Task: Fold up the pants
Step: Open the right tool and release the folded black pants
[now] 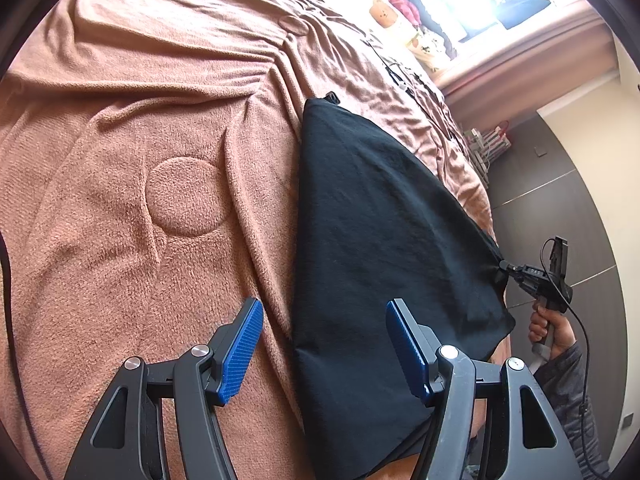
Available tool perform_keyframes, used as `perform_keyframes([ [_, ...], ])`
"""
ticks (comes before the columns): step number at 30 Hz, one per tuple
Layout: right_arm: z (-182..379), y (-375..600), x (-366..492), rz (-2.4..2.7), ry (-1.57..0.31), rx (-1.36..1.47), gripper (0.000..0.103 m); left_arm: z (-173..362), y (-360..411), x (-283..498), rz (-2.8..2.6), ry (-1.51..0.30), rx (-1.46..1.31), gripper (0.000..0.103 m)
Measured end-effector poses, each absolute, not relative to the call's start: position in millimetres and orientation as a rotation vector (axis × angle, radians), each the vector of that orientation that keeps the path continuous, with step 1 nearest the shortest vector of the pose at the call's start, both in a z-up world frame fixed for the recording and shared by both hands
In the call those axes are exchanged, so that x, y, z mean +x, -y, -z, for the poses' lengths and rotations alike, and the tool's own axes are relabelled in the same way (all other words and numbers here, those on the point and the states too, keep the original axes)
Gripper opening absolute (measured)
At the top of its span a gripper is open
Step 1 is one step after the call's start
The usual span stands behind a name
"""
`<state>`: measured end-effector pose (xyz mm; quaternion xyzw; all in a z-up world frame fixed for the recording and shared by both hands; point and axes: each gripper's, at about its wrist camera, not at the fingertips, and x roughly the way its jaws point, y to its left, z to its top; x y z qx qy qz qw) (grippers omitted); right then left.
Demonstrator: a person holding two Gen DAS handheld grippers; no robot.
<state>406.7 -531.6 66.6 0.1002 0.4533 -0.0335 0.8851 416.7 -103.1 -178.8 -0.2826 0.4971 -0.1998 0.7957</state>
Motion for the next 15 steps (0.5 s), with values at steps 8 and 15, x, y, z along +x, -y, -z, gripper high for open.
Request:
perform_keyframes([
  [8, -71, 522, 413, 0.131, -0.967, 0.141, 0.001, 182, 112, 417, 0.463, -1.092, -0.596, 0.066],
  [15, -71, 518, 398, 0.120, -0.991, 0.106, 0.036, 184, 120, 418, 0.484, -1.108, -0.583, 0.066],
])
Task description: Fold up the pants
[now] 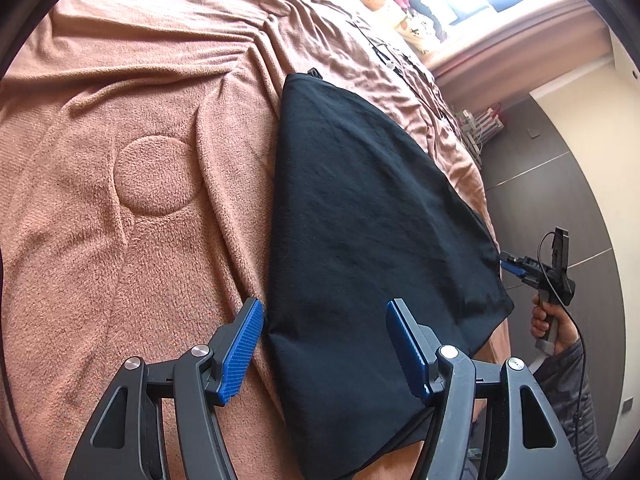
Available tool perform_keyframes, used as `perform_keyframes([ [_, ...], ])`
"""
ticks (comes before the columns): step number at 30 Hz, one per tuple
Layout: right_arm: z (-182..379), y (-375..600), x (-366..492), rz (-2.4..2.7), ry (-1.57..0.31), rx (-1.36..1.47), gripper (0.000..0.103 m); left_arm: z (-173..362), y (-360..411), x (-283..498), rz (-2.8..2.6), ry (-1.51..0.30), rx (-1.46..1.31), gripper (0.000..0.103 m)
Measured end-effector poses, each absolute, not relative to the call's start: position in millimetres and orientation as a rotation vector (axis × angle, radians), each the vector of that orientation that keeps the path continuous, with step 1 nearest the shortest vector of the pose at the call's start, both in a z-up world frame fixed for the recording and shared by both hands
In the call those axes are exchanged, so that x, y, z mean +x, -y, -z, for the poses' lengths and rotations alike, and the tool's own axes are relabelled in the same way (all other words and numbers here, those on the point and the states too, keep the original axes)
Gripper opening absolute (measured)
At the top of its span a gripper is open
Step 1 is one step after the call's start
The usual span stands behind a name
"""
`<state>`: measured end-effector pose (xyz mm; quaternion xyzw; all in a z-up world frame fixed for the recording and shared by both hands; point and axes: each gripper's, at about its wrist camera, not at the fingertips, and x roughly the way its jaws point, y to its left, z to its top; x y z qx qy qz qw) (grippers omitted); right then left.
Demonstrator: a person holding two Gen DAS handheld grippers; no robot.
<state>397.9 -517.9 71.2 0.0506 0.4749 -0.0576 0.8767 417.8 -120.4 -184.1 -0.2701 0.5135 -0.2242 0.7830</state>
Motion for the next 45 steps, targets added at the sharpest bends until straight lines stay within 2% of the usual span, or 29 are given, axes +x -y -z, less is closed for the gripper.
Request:
perform_keyframes([
  [1, -72, 520, 393, 0.112, -0.990, 0.114, 0.047, 184, 121, 418, 0.484, -1.109, -0.584, 0.066],
  [2, -73, 522, 388, 0.110, -0.984, 0.118, 0.050, 184, 121, 418, 0.485, -1.110, -0.585, 0.066],
  [13, -69, 559, 304, 0.120, -0.975, 0.335, 0.050, 186, 133, 418, 0.496, -1.127, -0.552, 0.066],
  [21, -56, 566, 278, 0.093, -0.988, 0.455, 0.050, 188, 138, 418, 0.492, -1.143, -0.525, 0.066],
  [23, -54, 563, 278, 0.084, -0.993, 0.446, 0.042, 187, 139, 418, 0.491, -1.145, -0.520, 0.066],
  [25, -51, 562, 281, 0.083, -1.003, 0.433, 0.024, 186, 140, 418, 0.491, -1.149, -0.515, 0.066],
  [28, -48, 566, 285, 0.084, -1.001, 0.436, 0.007, 186, 141, 420, 0.497, -1.158, -0.524, 0.066],
  [31, -49, 568, 282, 0.091, -0.976, 0.440, 0.004, 183, 137, 421, 0.499, -1.156, -0.552, 0.066],
  [42, -41, 573, 258, 0.123, -0.952, 0.435, 0.004, 197, 129, 426, 0.492, -1.187, -0.652, 0.066],
  [45, -37, 573, 259, 0.123, -0.947, 0.444, 0.004, 201, 129, 427, 0.491, -1.205, -0.660, 0.059],
])
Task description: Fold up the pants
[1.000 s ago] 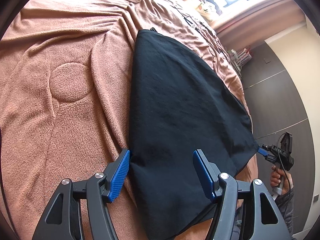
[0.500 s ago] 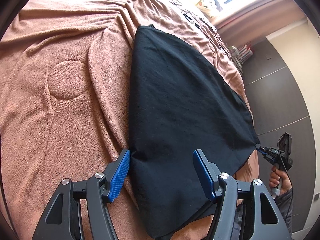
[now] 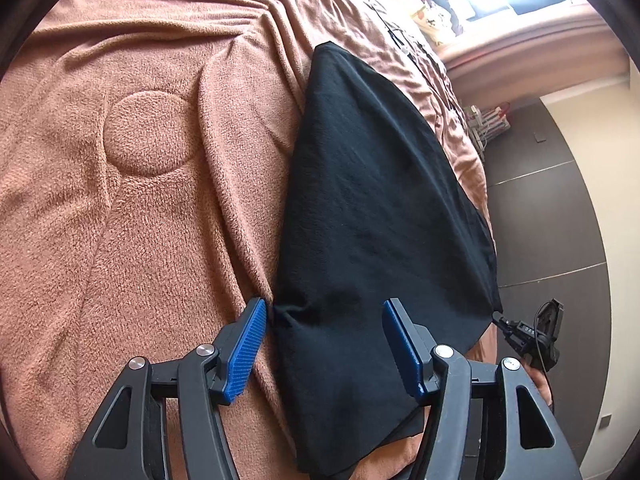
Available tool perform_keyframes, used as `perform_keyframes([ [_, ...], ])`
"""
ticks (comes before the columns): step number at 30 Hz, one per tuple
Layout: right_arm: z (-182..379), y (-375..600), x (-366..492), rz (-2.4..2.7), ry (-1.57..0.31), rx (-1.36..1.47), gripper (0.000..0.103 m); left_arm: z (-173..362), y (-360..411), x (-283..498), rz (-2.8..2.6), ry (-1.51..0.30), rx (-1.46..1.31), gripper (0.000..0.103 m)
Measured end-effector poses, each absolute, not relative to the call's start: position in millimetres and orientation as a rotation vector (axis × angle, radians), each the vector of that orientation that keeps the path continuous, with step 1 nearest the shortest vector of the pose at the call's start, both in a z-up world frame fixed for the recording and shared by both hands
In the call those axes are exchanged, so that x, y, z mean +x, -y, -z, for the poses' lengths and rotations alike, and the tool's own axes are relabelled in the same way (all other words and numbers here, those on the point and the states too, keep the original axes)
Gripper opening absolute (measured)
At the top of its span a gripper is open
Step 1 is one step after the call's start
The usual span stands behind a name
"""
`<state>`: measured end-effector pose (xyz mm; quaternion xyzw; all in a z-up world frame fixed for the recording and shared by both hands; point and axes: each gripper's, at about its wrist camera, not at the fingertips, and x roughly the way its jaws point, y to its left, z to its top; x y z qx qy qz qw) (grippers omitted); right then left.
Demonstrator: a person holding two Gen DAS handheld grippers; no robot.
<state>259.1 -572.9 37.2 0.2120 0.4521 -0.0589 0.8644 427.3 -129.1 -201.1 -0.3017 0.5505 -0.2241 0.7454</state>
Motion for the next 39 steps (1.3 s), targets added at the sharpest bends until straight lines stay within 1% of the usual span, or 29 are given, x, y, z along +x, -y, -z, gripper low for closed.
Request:
perform_keyframes([
  [1, -37, 572, 260, 0.124, -0.944, 0.446, 0.004, 202, 130, 427, 0.494, -1.213, -0.662, 0.057],
  [3, -36, 572, 260, 0.128, -0.940, 0.446, 0.004, 205, 131, 425, 0.498, -1.243, -0.681, 0.051],
  [7, -35, 570, 258, 0.134, -0.925, 0.433, 0.005, 207, 135, 411, 0.526, -1.294, -0.706, 0.048],
  [10, -33, 569, 256, 0.140, -0.915, 0.417, 0.010, 205, 136, 403, 0.536, -1.320, -0.706, 0.040],
  [12, -32, 567, 256, 0.146, -0.918, 0.404, 0.011, 206, 135, 401, 0.534, -1.332, -0.706, 0.035],
  [17, -34, 566, 255, 0.166, -0.912, 0.381, 0.017, 204, 133, 393, 0.540, -1.323, -0.700, 0.031],
  [18, -36, 565, 253, 0.168, -0.905, 0.376, 0.019, 204, 133, 393, 0.543, -1.321, -0.702, 0.029],
  [20, -41, 564, 251, 0.167, -0.889, 0.371, 0.027, 206, 133, 394, 0.536, -1.324, -0.698, 0.023],
  [21, -43, 564, 249, 0.161, -0.880, 0.372, 0.038, 206, 133, 394, 0.540, -1.322, -0.699, 0.020],
  [22, -45, 564, 247, 0.152, -0.869, 0.375, 0.048, 206, 132, 394, 0.540, -1.320, -0.699, 0.019],
  [23, -46, 565, 245, 0.148, -0.857, 0.379, 0.051, 206, 131, 394, 0.541, -1.318, -0.699, 0.017],
  [28, -43, 576, 243, 0.112, -0.824, 0.456, 0.052, 205, 130, 392, 0.547, -1.308, -0.695, 0.010],
  [32, -22, 580, 256, 0.092, -0.865, 0.498, 0.052, 199, 126, 392, 0.548, -1.292, -0.691, 0.006],
  [35, -12, 578, 260, 0.083, -0.870, 0.511, 0.049, 189, 120, 390, 0.561, -1.265, -0.680, 0.005],
  [39, -12, 578, 257, 0.098, -0.863, 0.546, 0.042, 176, 111, 393, 0.568, -1.238, -0.692, 0.005],
])
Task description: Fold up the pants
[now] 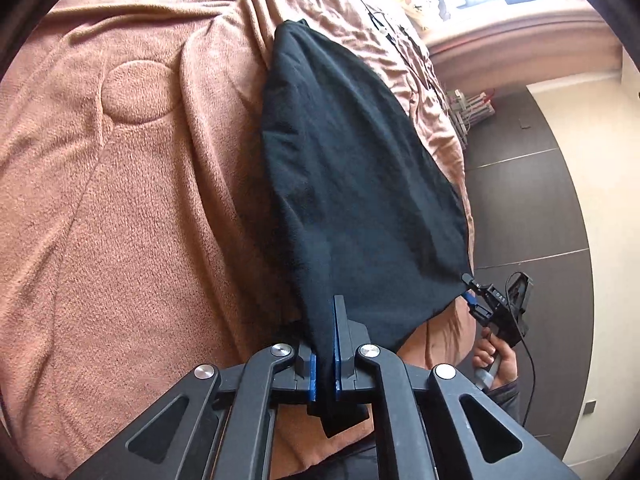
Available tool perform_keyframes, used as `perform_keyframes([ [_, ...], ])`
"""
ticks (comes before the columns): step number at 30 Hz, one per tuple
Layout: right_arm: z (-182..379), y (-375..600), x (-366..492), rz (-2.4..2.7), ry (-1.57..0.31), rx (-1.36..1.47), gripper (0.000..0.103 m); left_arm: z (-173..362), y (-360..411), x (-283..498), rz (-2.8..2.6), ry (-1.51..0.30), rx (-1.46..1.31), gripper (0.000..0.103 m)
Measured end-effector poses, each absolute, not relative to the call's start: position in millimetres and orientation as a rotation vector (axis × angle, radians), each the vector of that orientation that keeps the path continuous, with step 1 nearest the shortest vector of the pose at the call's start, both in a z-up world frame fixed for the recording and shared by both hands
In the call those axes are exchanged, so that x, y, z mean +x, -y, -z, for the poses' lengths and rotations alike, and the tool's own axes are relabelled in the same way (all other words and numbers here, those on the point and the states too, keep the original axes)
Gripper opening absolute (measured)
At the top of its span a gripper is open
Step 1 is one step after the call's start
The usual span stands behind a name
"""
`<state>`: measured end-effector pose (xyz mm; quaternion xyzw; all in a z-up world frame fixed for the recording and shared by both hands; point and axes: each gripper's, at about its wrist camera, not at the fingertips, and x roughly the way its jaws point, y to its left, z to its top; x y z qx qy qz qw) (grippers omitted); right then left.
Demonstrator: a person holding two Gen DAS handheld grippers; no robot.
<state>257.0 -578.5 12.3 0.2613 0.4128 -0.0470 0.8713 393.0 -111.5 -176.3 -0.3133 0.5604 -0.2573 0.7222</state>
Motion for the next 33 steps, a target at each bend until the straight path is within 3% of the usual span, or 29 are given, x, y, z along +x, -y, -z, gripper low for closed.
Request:
perform_keyframes([
  [8, -16, 558, 251, 0.077, -0.867, 0.542, 0.035, 159, 77, 399, 0.558, -1.187, -0.715, 0.005],
  [33, 0, 438, 264, 0.013, -0.913, 0.494, 0.034, 166, -39, 401, 0.557, -1.142, -0.815, 0.005],
])
